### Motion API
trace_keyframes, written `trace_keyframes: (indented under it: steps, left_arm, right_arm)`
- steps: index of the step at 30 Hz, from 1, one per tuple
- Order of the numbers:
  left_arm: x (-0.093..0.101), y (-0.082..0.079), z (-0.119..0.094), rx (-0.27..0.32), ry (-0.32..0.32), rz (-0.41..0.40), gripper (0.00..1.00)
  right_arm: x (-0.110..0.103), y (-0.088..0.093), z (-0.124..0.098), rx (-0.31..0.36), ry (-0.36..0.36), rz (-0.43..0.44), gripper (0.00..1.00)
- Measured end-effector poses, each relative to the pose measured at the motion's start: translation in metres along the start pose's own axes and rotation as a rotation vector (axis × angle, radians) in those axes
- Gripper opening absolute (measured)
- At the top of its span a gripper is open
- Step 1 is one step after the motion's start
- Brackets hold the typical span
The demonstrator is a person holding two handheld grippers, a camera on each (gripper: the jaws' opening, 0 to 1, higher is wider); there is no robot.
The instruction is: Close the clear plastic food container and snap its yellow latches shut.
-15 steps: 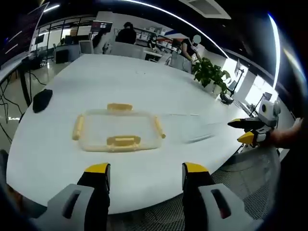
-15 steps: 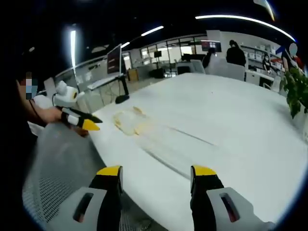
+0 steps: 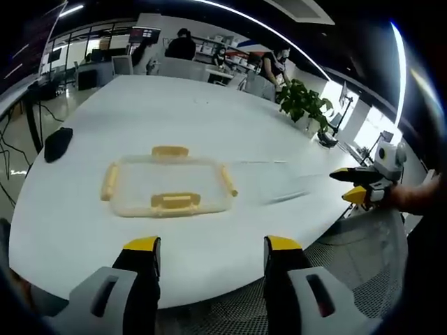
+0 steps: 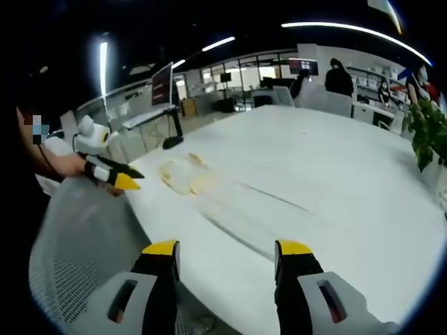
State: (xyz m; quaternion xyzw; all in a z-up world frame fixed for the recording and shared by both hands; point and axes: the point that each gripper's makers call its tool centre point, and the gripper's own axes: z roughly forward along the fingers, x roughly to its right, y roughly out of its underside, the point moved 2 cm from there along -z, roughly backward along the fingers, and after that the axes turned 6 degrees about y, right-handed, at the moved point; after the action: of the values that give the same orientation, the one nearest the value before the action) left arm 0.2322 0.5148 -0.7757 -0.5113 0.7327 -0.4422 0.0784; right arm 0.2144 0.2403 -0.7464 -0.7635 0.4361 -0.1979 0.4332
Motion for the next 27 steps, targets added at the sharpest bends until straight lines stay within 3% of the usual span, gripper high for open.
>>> trace_keyframes:
  steps: [3, 6, 17, 19, 27]
  left_arm:
    - [0.000, 0.001, 0.000, -0.006, 0.007, -0.013, 0.59]
    - [0.007, 0.000, 0.003, 0.000, 0.050, -0.032, 0.61]
    - [0.008, 0.003, 0.004, -0.027, 0.064, -0.025, 0.61]
    - [0.014, 0.003, 0.004, -0.037, 0.088, 0.037, 0.61]
    - [0.012, 0.003, 0.004, -0.037, 0.094, 0.016, 0.58]
  right_arm:
    - [0.002, 0.000, -0.001, -0.004, 0.009, -0.001, 0.53]
    - [0.003, -0.009, -0.003, 0.052, 0.016, 0.011, 0.52]
    - [0.006, 0.009, 0.004, -0.055, 0.050, -0.007, 0.51]
    - [0.007, 0.009, 0.003, -0.057, 0.057, -0.008, 0.52]
    - [0.001, 0.010, 0.006, -0.067, 0.032, 0.003, 0.52]
